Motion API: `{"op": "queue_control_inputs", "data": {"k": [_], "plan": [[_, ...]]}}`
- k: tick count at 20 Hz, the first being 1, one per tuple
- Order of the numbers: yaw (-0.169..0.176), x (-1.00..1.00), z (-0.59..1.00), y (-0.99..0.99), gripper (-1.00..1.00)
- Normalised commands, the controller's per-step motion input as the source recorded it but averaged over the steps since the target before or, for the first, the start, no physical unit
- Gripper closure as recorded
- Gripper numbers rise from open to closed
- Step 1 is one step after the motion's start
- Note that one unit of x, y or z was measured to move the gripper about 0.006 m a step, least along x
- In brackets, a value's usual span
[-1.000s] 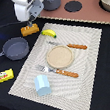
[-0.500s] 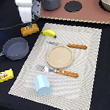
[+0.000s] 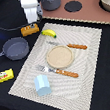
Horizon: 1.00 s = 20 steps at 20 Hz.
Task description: Interact with the objects in diverse but meaningful ways.
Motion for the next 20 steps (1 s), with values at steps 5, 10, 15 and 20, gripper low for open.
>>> {"op": "queue_control_inputs", "data": {"k": [5,10,15,20], "plan": [[0.072,-0.49,-0.35,-0.14,-1.00],[0.059,-0.39,-0.35,-0.13,-1.00],[0.056,-0.36,-0.33,-0.10,-1.00],[0.051,-0.30,-0.27,-0.03,-1.00]]}}
